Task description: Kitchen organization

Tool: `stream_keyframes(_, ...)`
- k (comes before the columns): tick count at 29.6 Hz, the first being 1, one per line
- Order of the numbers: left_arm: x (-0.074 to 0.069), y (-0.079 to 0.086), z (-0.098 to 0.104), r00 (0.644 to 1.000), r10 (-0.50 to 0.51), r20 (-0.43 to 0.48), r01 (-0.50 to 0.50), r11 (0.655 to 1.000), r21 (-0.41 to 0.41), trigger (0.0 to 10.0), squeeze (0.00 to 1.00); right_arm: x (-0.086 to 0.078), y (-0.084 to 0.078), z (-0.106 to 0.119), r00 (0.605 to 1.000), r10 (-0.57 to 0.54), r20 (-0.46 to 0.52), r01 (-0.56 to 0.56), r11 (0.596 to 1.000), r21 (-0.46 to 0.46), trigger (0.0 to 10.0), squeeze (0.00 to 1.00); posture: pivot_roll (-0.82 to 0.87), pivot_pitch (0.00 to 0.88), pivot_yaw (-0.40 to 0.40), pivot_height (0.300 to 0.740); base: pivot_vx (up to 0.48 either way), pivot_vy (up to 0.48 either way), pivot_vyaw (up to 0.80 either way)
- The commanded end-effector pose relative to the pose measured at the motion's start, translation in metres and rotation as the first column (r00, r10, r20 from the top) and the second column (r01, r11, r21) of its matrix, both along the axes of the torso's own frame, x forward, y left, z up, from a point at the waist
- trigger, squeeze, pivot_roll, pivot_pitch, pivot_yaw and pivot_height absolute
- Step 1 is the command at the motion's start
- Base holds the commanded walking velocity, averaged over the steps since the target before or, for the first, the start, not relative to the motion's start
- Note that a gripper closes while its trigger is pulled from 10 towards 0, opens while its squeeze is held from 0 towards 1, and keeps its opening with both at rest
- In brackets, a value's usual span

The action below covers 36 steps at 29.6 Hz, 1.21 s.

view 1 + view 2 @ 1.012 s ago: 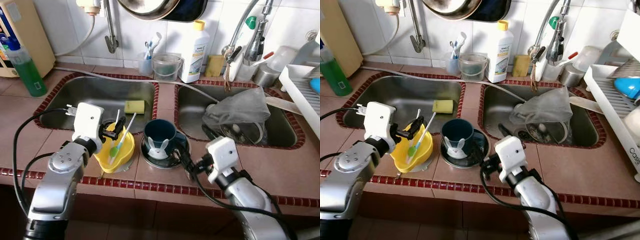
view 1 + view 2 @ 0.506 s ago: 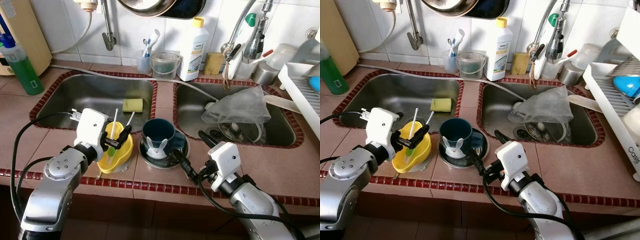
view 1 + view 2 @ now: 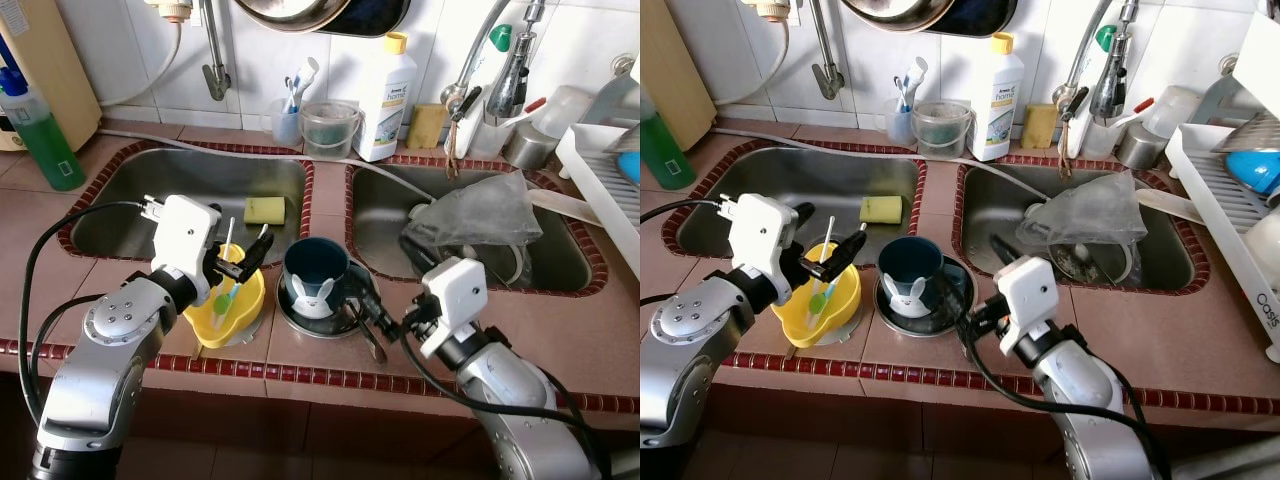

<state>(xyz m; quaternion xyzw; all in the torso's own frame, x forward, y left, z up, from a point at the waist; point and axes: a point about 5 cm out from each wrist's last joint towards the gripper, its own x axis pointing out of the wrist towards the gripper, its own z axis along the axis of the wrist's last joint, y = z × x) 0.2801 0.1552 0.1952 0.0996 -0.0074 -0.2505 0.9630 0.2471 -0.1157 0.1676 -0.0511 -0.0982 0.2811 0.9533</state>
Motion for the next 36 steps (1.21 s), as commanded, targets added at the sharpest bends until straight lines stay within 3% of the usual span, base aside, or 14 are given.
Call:
stream_keyframes(1, -0.003, -0.008, 0.008, 0.997, -0.068, 0.025, 0.067, 0.997, 0.032, 10.0, 0.00, 0.001, -0.002, 0.003, 1.000, -0.008, 0.001, 0.008, 1.000, 0.004, 10.0, 0.00, -0.02, 0.047, -0.007, 0.740, 0.000, 0.000, 0.00)
stream_keyframes(10, 0.007, -0.025, 0.012, 0.986, -0.164, -0.014, 0.165, 0.983, 0.083, 10.0, 0.00, 0.000, 0.002, 0.002, 1.000, 0.000, -0.024, 0.001, 1.000, 0.024, 10.0, 0.00, -0.03, 0.052, 0.008, 0.740, 0.000, 0.000, 0.00)
stream_keyframes(13, 0.020, -0.029, 0.018, 0.986, -0.164, -0.032, 0.167, 0.982, 0.089, 10.0, 0.00, -0.006, 0.002, -0.004, 0.999, -0.017, -0.048, 0.018, 0.999, 0.031, 10.0, 0.00, -0.04, 0.062, 0.026, 0.740, 0.000, 0.000, 0.00)
stream_keyframes(20, 0.032, -0.038, 0.027, 0.980, -0.195, -0.033, 0.198, 0.973, 0.120, 10.0, 0.00, -0.016, 0.006, -0.010, 0.997, -0.013, -0.079, 0.017, 0.999, 0.043, 10.0, 0.00, -0.06, 0.072, 0.042, 0.740, 0.000, 0.000, 0.00)
stream_keyframes(24, 0.040, -0.048, 0.027, 0.965, -0.256, -0.055, 0.262, 0.947, 0.185, 10.0, 0.00, -0.024, 0.009, -0.015, 0.988, -0.011, -0.152, 0.023, 0.997, 0.072, 10.0, 0.00, -0.07, 0.081, 0.050, 0.740, 0.000, 0.000, 0.00)
stream_keyframes(36, 0.052, -0.047, 0.031, 0.938, -0.338, -0.073, 0.343, 0.886, 0.312, 10.0, 0.00, -0.037, 0.010, -0.012, 0.982, 0.029, -0.188, -0.014, 0.997, 0.080, 10.0, 0.00, -0.09, 0.103, 0.055, 0.740, 0.000, 0.000, 0.00)
